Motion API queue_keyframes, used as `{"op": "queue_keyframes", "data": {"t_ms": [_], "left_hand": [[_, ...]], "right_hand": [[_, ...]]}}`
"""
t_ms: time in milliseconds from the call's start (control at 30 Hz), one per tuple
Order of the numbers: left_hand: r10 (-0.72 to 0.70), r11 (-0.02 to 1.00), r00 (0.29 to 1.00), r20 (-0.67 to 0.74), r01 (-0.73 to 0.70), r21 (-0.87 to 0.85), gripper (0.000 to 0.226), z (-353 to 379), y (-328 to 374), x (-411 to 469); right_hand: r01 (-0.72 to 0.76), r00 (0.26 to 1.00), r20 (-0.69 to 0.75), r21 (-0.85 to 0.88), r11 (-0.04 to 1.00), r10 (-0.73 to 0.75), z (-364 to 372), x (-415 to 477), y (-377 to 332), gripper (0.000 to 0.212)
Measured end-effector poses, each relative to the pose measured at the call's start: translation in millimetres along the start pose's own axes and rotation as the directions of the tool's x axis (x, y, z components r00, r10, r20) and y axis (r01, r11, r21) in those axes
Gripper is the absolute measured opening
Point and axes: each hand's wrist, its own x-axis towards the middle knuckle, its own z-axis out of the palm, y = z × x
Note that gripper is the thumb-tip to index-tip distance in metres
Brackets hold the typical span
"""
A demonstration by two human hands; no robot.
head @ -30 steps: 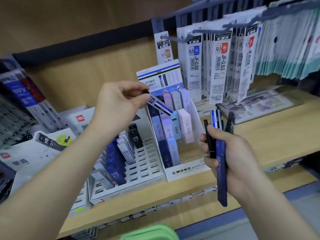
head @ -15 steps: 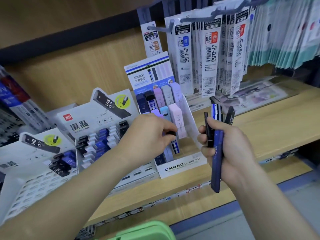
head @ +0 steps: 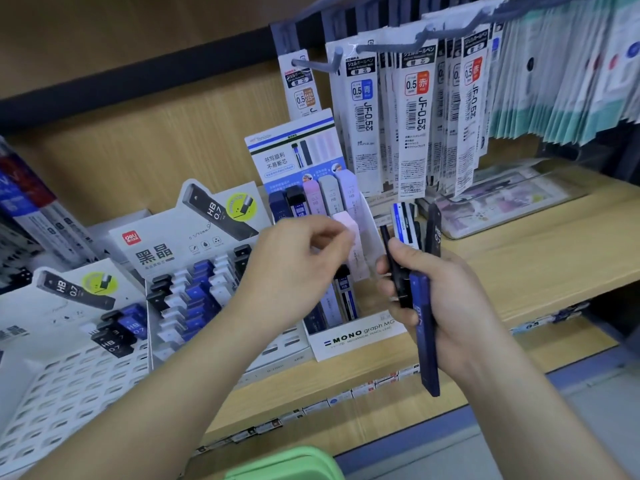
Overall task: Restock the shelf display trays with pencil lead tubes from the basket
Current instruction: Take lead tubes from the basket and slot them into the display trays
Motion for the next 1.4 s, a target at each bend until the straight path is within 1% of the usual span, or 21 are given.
{"op": "queue_keyframes", "data": {"t_ms": [33,67,133,233,300,333,433,567,633,700,733,767,800,833,900,933,1000,1067,1133,1300,1400], "left_hand": [[-0.084,0.974,0.994,0.065,0.095,-0.208,0.018,-1.8,4.7,1.3],[-0.145,0.916,0.977,0.155,0.192,-0.352,0.019,-3.4,9.4,2.2],[-0.193,0.845,0.938,0.287,0.307,-0.437,0.021,-3.1,14.3,3.8],[-0.236,0.767,0.915,0.327,0.382,-0.516,0.014,-1.3,14.0,3.8],[-0.254,0.704,0.903,0.347,0.418,-0.574,0.010,-2.5,12.2,5.0],[-0.256,0.684,0.900,0.352,0.426,-0.592,0.010,-3.3,11.9,5.8],[-0.246,0.687,0.921,0.303,0.386,-0.616,0.028,-6.6,12.2,8.9],[-0.247,0.666,0.944,0.218,0.329,-0.669,0.023,-10.8,13.1,12.7],[-0.280,0.568,0.943,0.179,0.313,-0.761,0.022,-13.7,12.8,13.8],[-0.290,0.411,0.944,0.160,0.274,-0.869,0.015,-18.9,13.2,14.2],[-0.281,0.359,0.947,0.157,0.256,-0.898,0.012,-22.4,14.0,13.4],[-0.269,0.362,0.950,0.157,0.251,-0.898,0.013,-26.0,13.9,12.0],[-0.256,0.428,0.954,0.158,0.258,-0.866,0.016,-29.4,13.0,10.3],[-0.241,0.543,0.958,0.155,0.265,-0.796,0.019,-31.9,11.3,8.8],[-0.197,0.802,0.967,0.161,0.254,-0.541,0.017,-34.0,8.4,7.4],[-0.178,0.892,0.970,0.167,0.231,-0.388,0.018,-33.7,7.1,7.6],[-0.137,0.977,0.974,0.182,0.163,-0.136,0.021,-30.9,4.3,8.2],[-0.067,0.995,0.974,0.214,0.050,0.087,0.017,-26.8,3.3,7.7],[-0.007,0.970,0.962,0.272,-0.060,0.237,0.006,-22.1,3.1,8.1],[0.102,0.902,0.923,0.372,-0.244,0.357,0.015,-7.8,2.0,9.8],[0.113,0.886,0.928,0.355,-0.256,0.387,0.018,0.5,-1.2,8.8]], "right_hand": [[0.017,0.999,0.028,-0.029,0.999,-0.017,1.6,-2.0,-1.0,0.011],[0.035,0.998,0.048,-0.059,0.998,-0.032,2.7,-3.4,-1.3,0.010],[0.067,0.996,0.072,-0.120,0.991,-0.058,4.5,-5.7,-0.5,0.012],[0.083,0.995,0.076,-0.190,0.978,-0.070,5.6,-7.0,1.1,0.019],[0.100,0.991,0.104,-0.207,0.973,-0.080,4.9,-8.1,0.4,0.017],[0.114,0.987,0.132,-0.213,0.970,-0.087,4.5,-8.8,-0.3,0.015],[0.152,0.972,0.216,-0.259,0.954,-0.096,4.6,-11.8,-2.7,0.013],[0.156,0.960,0.270,-0.285,0.946,-0.077,2.9,-12.4,-5.2,0.025],[0.144,0.960,0.274,-0.289,0.947,-0.062,1.0,-11.5,-5.3,0.022],[0.125,0.966,0.256,-0.295,0.947,-0.047,-0.8,-10.6,-4.4,0.017],[0.113,0.971,0.234,-0.292,0.950,-0.043,-1.5,-9.9,-3.9,0.014],[0.096,0.979,0.202,-0.279,0.956,-0.040,-2.3,-9.6,-4.0,0.013],[0.078,0.986,0.163,-0.254,0.964,-0.037,-3.4,-8.8,-4.6,0.012],[0.060,0.992,0.121,-0.222,0.973,-0.034,-4.6,-8.2,-5.8,0.012],[0.037,0.999,0.032,-0.157,0.987,-0.033,-7.8,-6.0,-8.0,0.012],[0.029,0.999,-0.017,-0.135,0.990,-0.032,-10.0,-4.6,-8.5,0.012],[0.017,0.995,-0.100,-0.116,0.993,-0.029,-14.8,-2.0,-9.1,0.012],[0.013,0.991,-0.134,-0.116,0.993,-0.028,-17.5,-1.1,-9.4,0.012],[0.011,0.991,-0.134,-0.117,0.993,-0.027,-17.4,-1.9,-10.0,0.012],[0.013,0.994,-0.106,-0.119,0.993,-0.026,-14.9,-3.4,-10.3,0.010],[0.013,0.994,-0.109,-0.122,0.992,-0.027,-15.1,-3.2,-10.1,0.011]]}}
